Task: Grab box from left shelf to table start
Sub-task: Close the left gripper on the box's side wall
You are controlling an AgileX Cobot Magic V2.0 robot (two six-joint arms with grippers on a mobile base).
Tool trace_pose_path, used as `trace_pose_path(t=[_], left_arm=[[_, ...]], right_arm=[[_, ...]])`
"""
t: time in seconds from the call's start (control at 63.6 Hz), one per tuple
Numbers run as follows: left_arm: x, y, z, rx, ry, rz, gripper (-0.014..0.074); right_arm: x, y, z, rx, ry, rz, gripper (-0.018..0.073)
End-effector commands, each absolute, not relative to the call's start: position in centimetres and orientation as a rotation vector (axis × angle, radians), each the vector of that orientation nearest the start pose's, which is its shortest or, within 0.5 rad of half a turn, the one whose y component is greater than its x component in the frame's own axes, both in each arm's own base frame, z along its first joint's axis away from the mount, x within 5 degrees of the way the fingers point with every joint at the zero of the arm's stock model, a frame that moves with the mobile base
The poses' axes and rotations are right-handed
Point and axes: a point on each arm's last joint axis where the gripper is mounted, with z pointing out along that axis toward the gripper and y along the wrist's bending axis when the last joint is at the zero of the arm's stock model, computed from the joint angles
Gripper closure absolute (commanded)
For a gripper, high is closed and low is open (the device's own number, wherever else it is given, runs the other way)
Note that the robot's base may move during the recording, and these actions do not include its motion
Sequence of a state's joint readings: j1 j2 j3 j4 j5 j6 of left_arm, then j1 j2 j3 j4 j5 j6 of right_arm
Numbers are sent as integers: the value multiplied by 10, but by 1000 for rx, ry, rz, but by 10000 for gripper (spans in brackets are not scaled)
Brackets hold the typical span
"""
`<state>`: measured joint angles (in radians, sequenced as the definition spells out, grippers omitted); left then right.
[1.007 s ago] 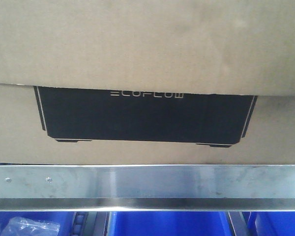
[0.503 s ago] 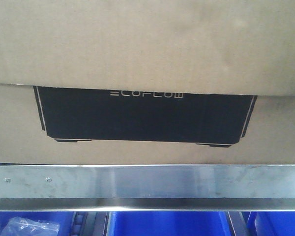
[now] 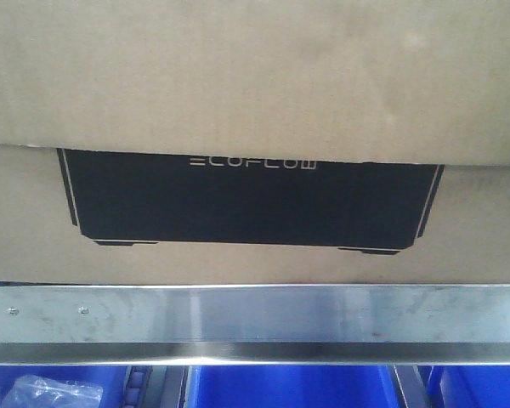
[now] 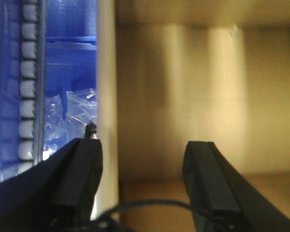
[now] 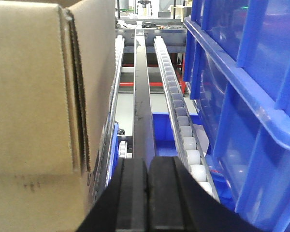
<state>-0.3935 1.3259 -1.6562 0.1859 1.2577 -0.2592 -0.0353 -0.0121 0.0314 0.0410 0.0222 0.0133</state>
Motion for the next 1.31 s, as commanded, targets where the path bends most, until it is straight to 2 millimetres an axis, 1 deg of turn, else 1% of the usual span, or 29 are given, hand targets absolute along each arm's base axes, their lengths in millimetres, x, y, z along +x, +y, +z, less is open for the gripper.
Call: trace_pose_path(t=[0.0,0.094,0.173,0.378,0.535,0.661,0.787,0.897,1.07,1.29], left_arm=[[236,-74,467,125,2439,-85,280],[250,-71,459,76,2485,-142,262],[261,-65,452,49,2512,-121,262],[270,-58,446,40,2528,-60,262],[270,-60,442,73,2545,-49,262],[271,-60,432,77,2579,-40,262],[264,-58,424,79,2604,-33,262],[261,-55,424,76,2602,-4,262],[258,-68,423,140,2598,-12,262],[260,-68,422,136,2605,-7,263]], right_arm=[[56,-2,210,63,1440,3,510],[56,-2,210,63,1440,3,510],[56,-2,210,63,1440,3,510],[56,-2,210,63,1440,3,510],[56,-2,210,63,1440,3,510],[56,-2,210,63,1440,3,510],[56,-2,210,63,1440,3,510],[56,-2,210,63,1440,3,510],[56,-2,210,63,1440,3,510],[56,-2,210,63,1440,3,510]])
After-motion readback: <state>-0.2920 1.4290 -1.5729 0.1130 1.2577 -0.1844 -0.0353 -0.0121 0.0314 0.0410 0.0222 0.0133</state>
